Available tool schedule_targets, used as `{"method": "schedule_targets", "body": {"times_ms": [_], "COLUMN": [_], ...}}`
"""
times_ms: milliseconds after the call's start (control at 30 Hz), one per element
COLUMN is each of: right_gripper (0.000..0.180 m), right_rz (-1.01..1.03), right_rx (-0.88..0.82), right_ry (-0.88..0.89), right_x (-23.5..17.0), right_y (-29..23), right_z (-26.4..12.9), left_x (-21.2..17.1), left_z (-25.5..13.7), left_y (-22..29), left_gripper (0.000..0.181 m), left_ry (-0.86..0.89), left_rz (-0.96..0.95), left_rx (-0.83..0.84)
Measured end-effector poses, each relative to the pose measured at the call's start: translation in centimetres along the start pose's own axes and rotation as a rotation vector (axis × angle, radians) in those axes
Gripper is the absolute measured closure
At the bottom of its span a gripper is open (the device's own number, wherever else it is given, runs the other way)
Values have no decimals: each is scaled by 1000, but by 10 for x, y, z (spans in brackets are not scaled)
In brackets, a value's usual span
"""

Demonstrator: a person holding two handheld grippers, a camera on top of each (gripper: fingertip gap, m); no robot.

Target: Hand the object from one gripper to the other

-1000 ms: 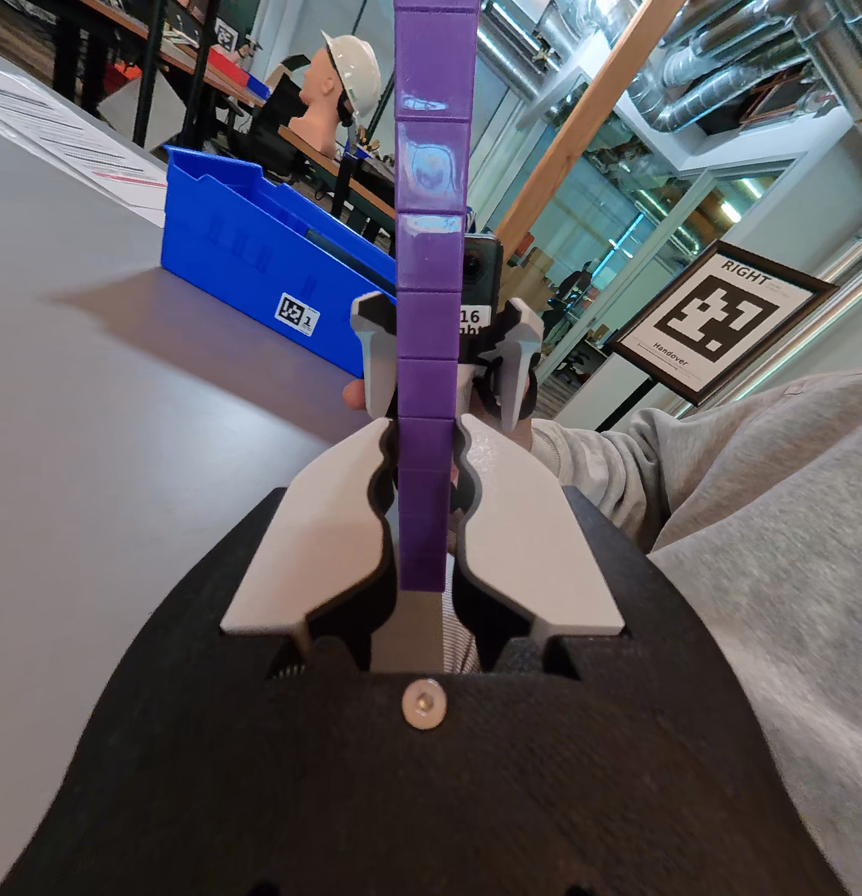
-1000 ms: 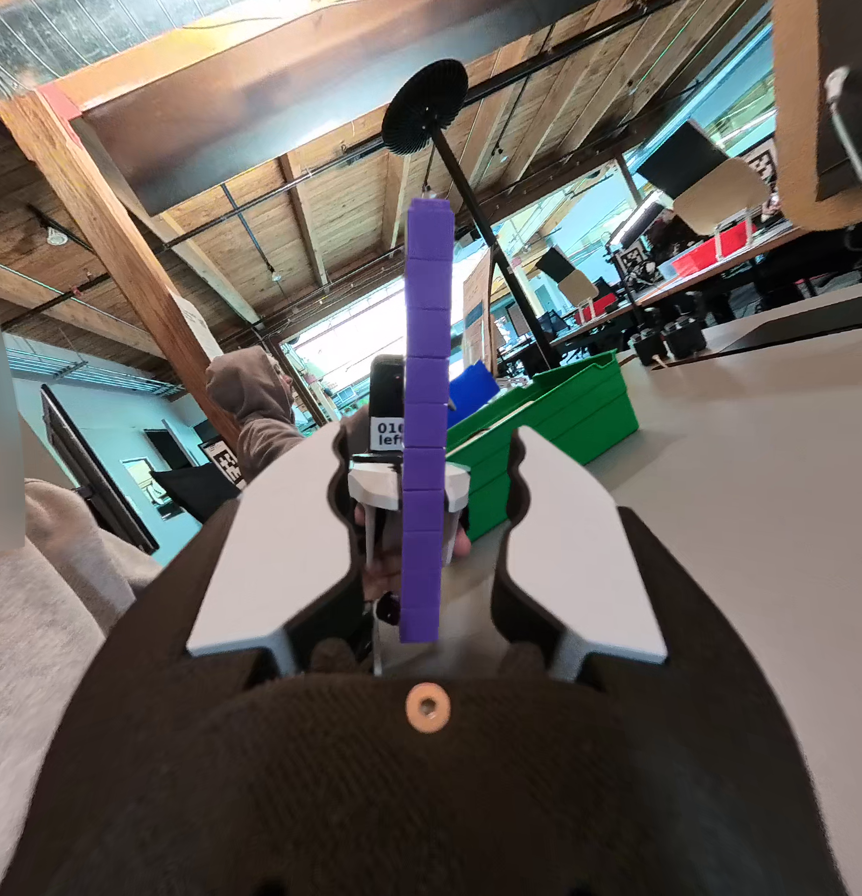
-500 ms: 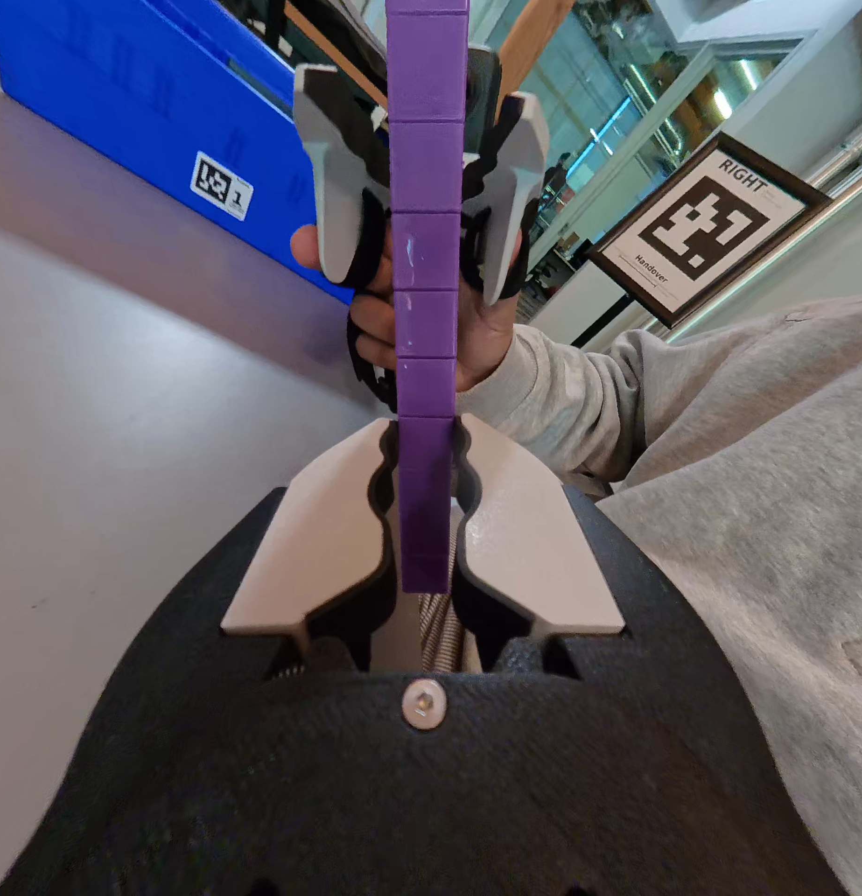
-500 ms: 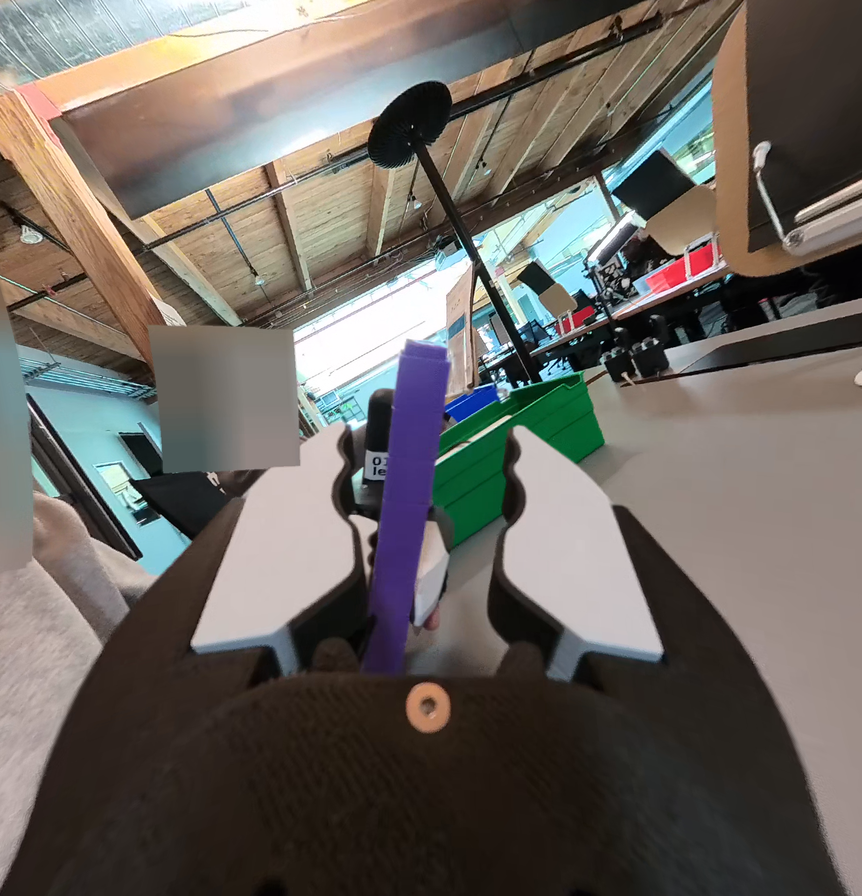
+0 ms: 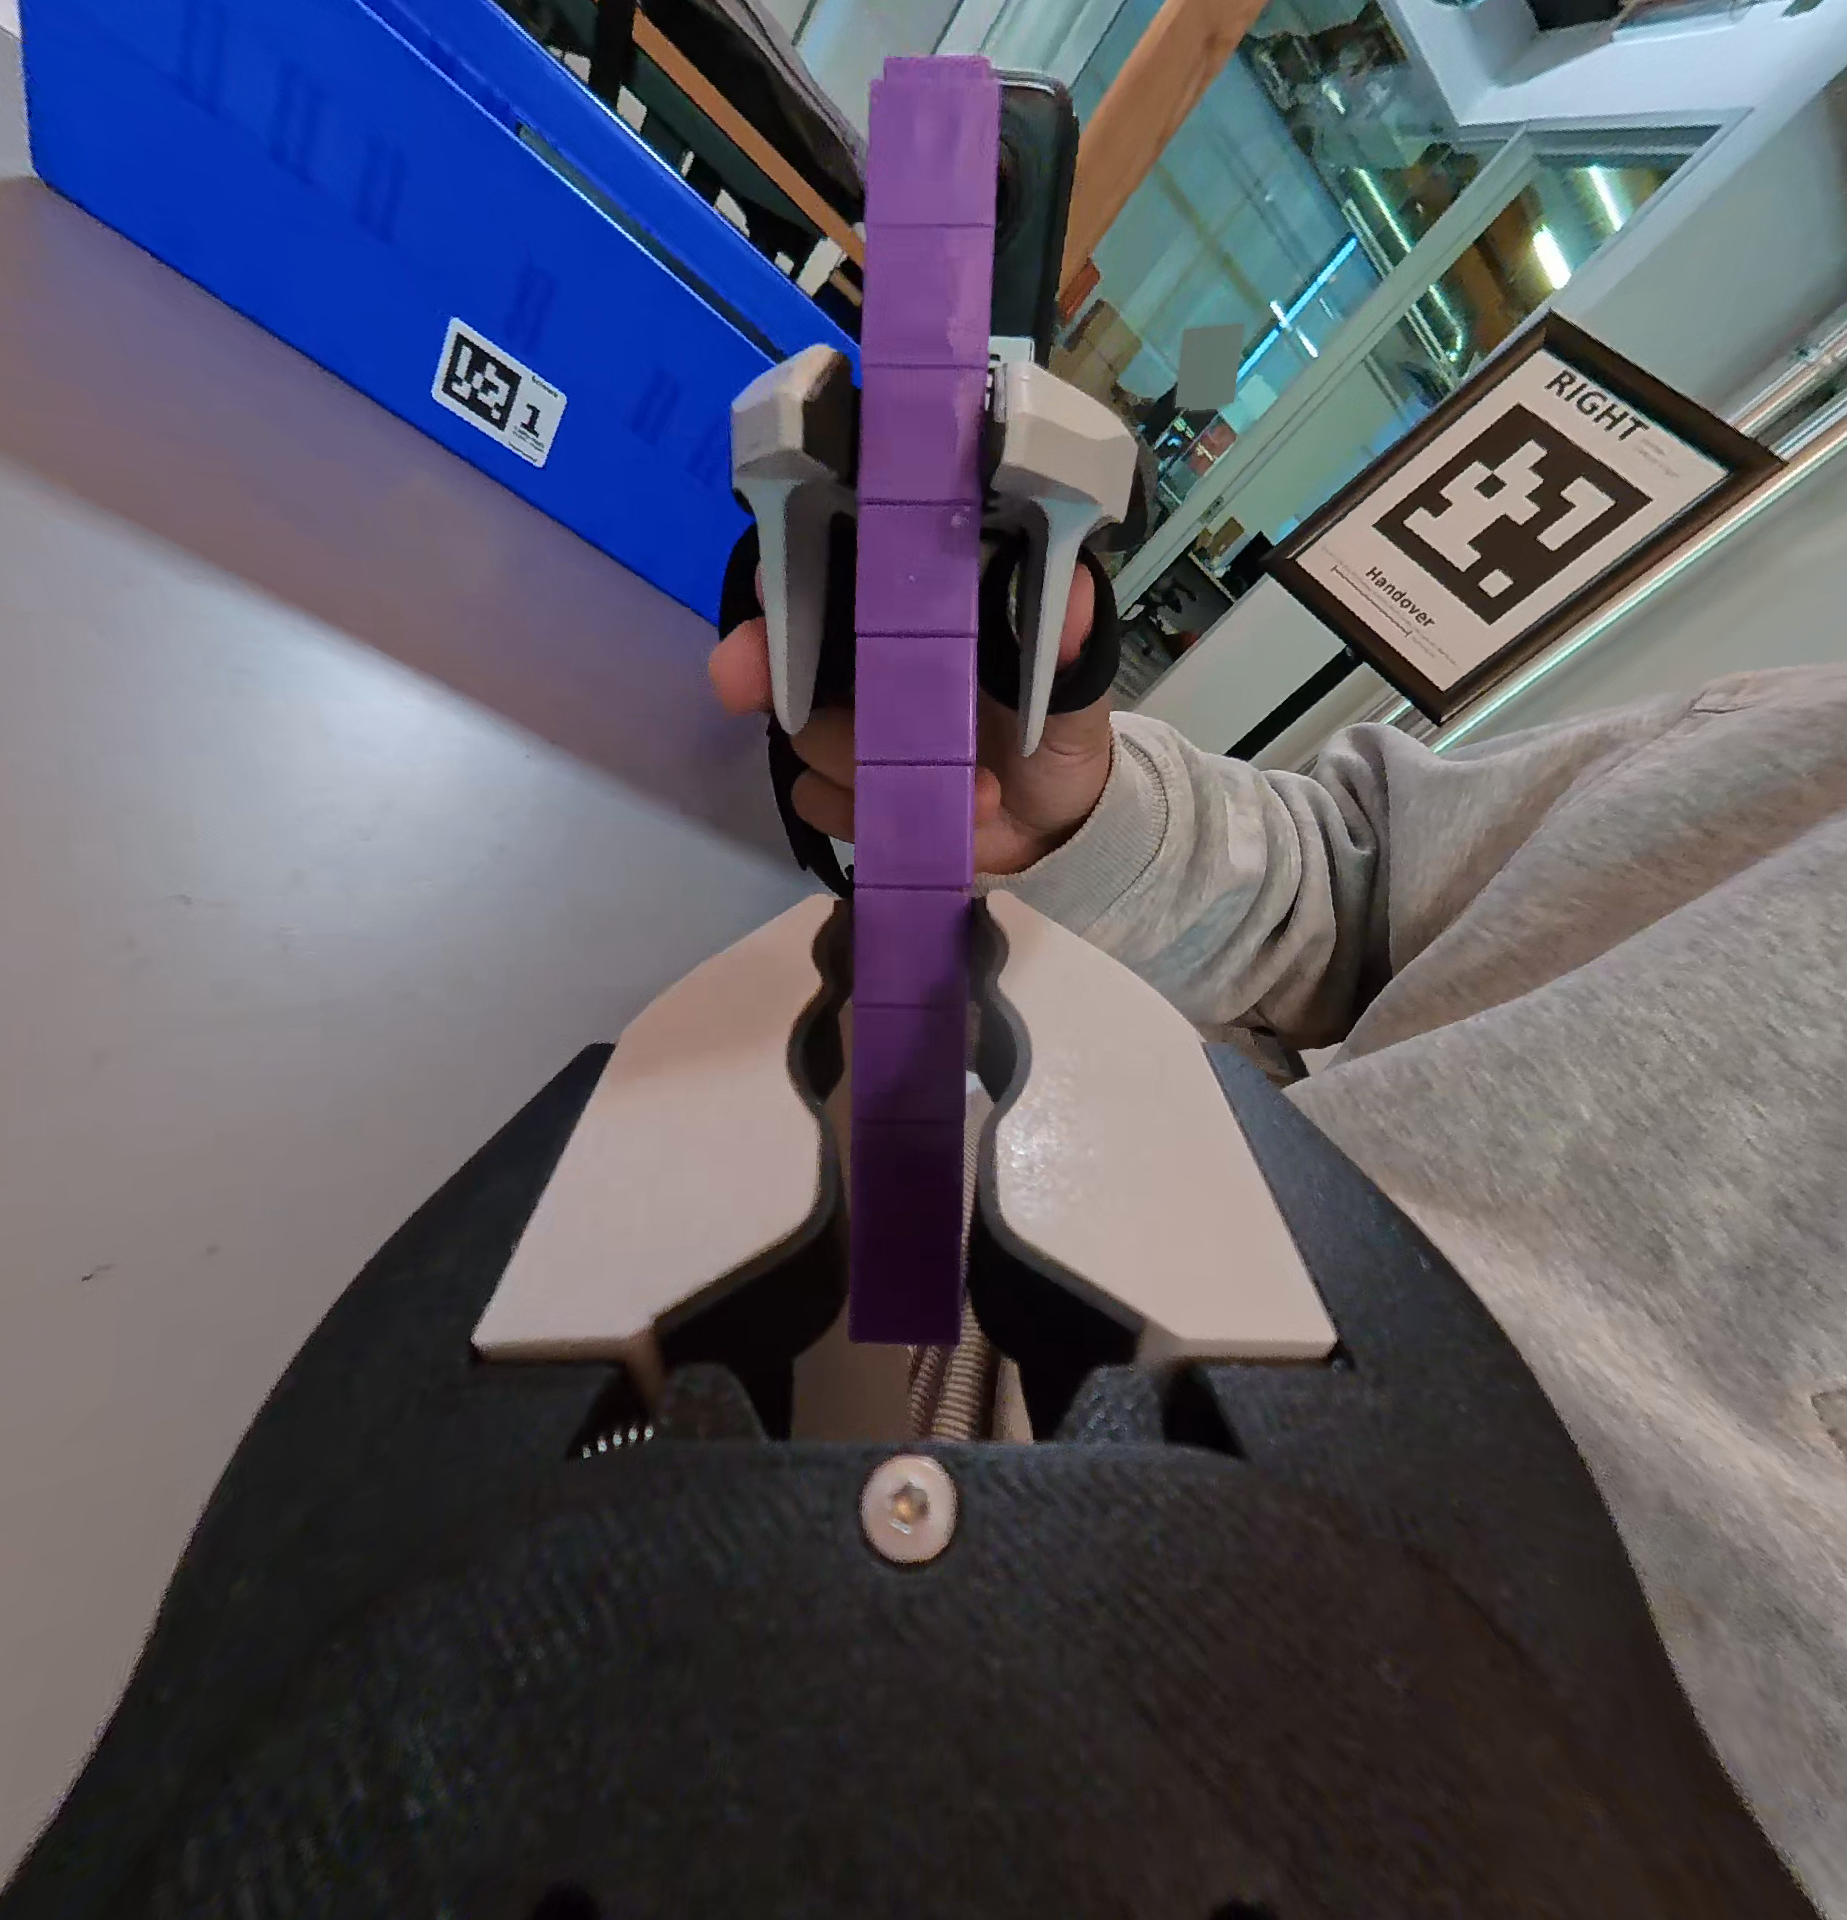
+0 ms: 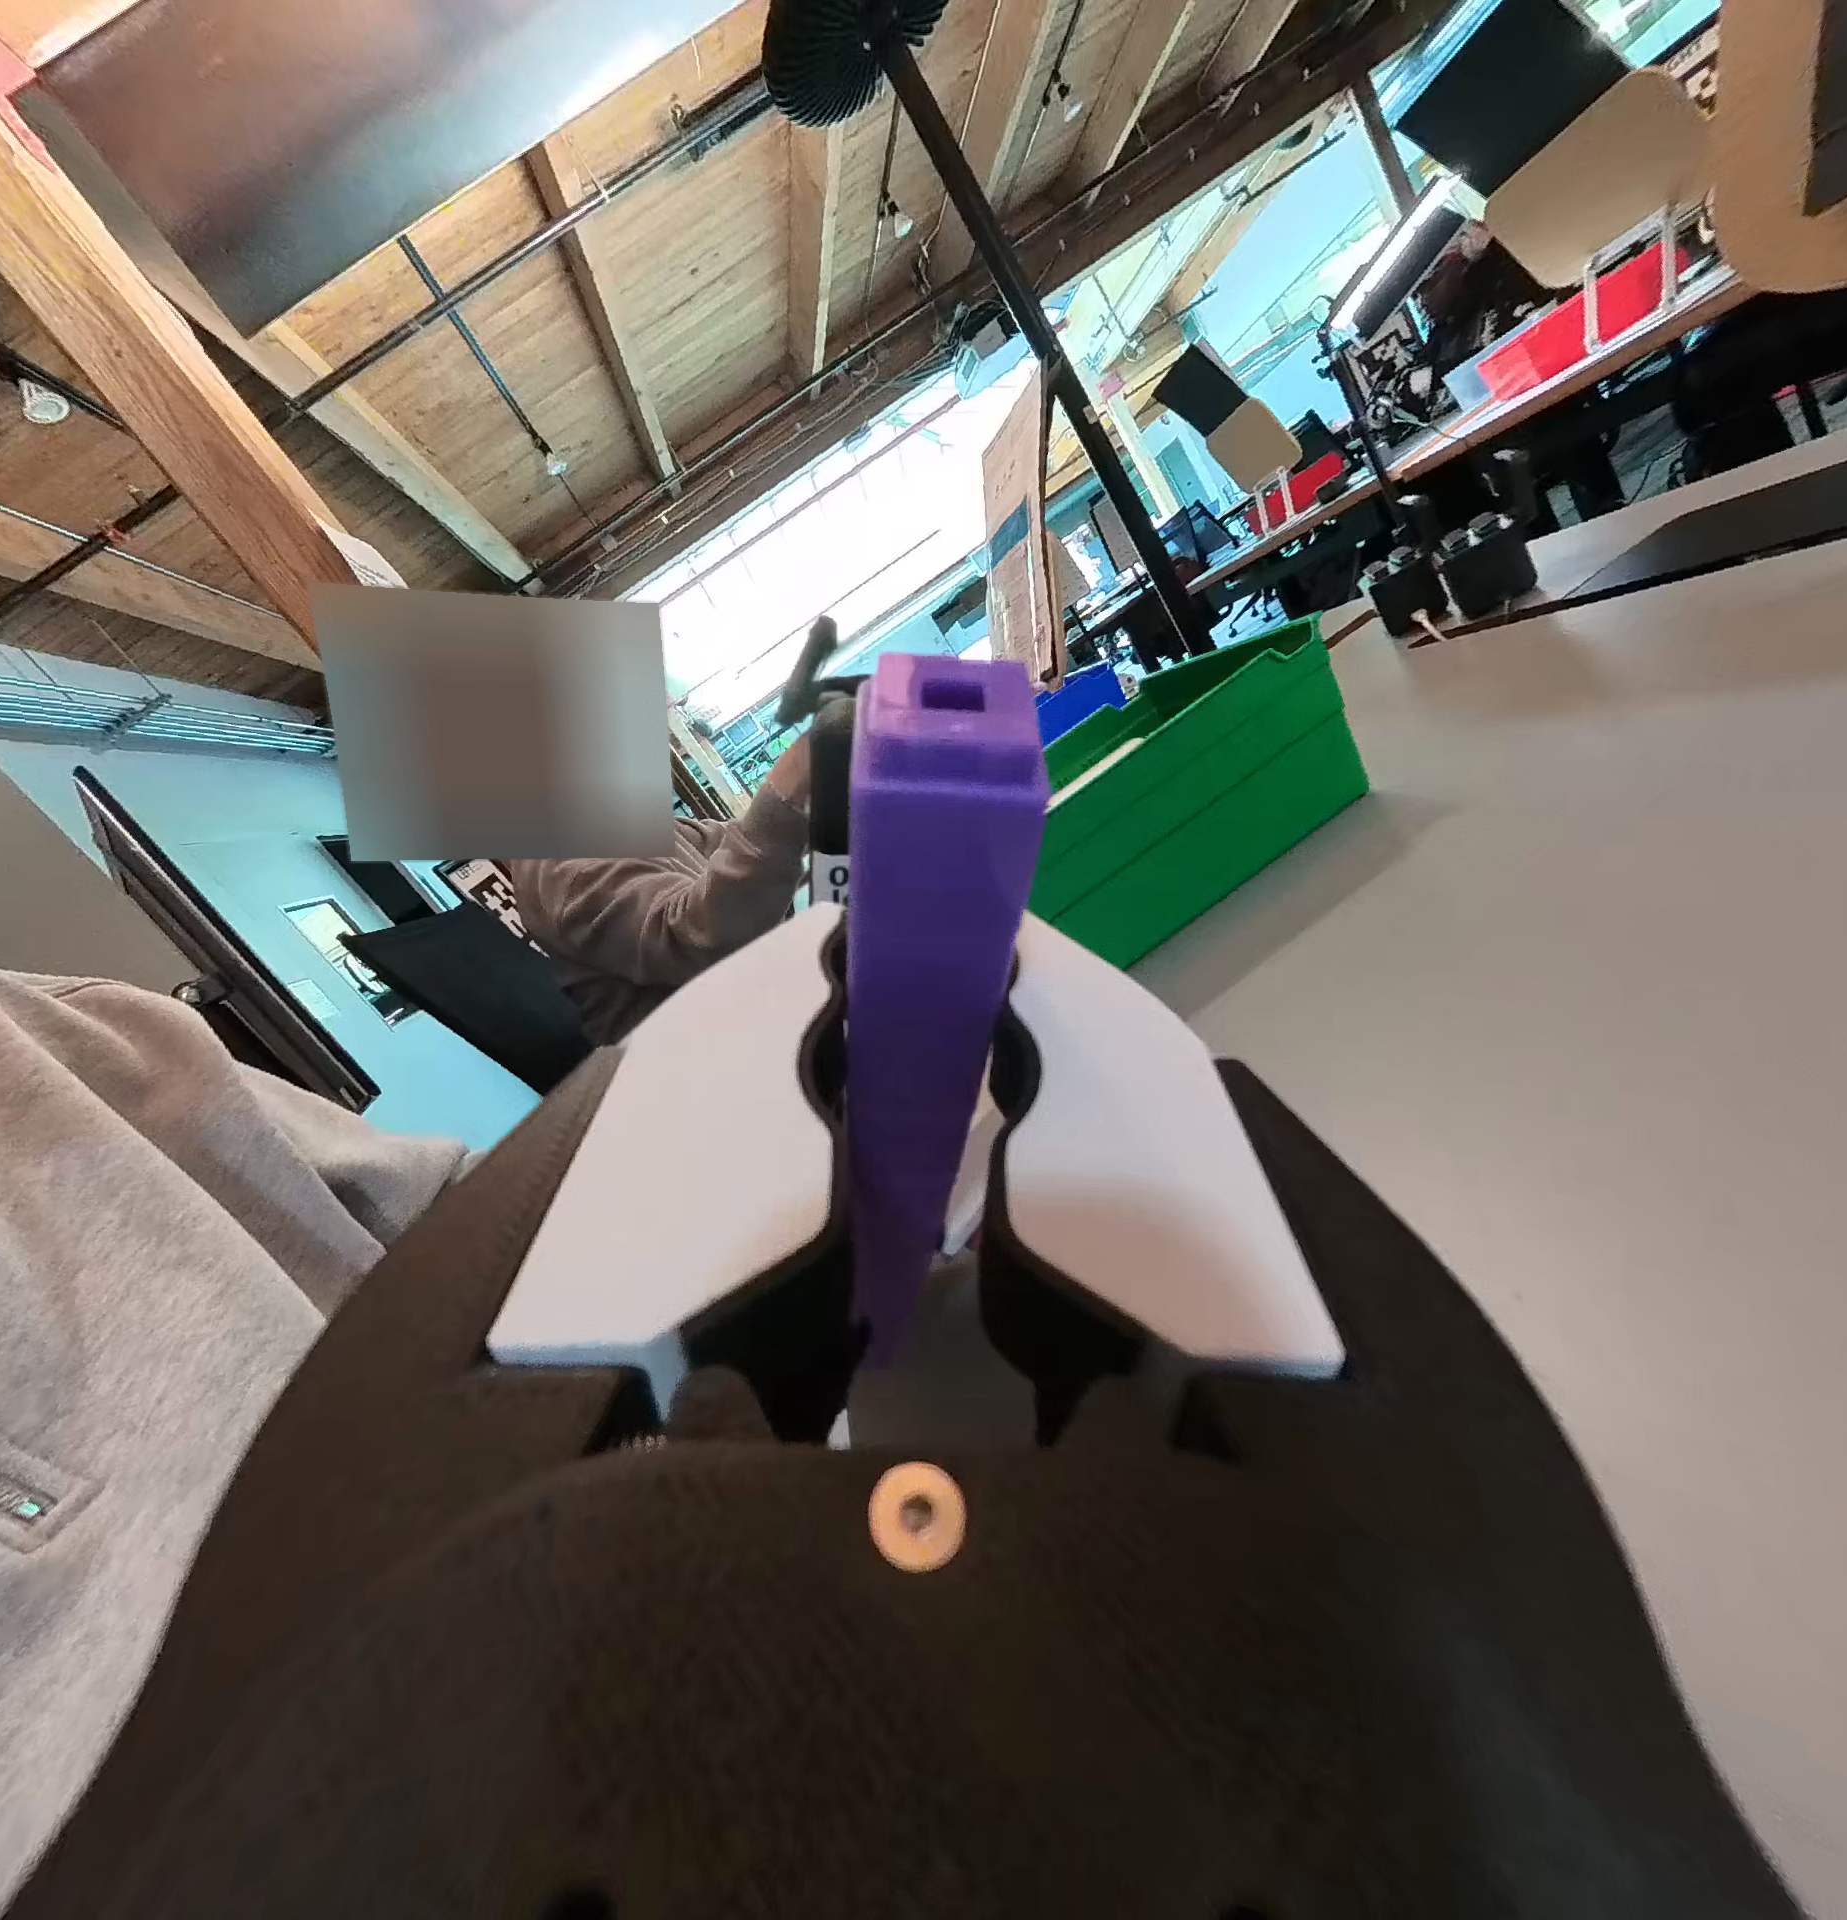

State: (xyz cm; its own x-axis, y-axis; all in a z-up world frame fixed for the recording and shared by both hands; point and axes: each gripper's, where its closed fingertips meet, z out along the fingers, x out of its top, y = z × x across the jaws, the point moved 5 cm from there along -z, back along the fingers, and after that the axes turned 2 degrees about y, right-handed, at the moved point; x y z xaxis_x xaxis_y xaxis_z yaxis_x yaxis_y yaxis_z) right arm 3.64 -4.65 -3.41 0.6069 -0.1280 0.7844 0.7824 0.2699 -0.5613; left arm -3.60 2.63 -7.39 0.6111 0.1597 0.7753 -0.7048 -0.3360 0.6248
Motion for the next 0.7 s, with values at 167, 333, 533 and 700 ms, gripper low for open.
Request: {"method": "schedule_targets", "body": {"times_ms": [167, 333, 533, 700], "right_gripper": [156, 156, 156, 157], "right_rz": [-8, -22, -80, -404], "right_rx": [-5, -3, 16, 40], "right_ry": [0, -23, -158, -384], "right_x": [1, 4, 17, 41], "right_y": [0, -1, -12, -51], "right_z": [-1, -3, 2, 24], "left_x": [1, 10, 17, 23], "left_z": [0, -8, -14, -13], "left_y": [-2, -6, -4, 8], "left_gripper": [149, 132, 130, 128], "left_ry": [43, 135, 198, 168], "left_rz": [-40, -82, -74, 73], "left_rx": [-19, -24, -49, -3]}}
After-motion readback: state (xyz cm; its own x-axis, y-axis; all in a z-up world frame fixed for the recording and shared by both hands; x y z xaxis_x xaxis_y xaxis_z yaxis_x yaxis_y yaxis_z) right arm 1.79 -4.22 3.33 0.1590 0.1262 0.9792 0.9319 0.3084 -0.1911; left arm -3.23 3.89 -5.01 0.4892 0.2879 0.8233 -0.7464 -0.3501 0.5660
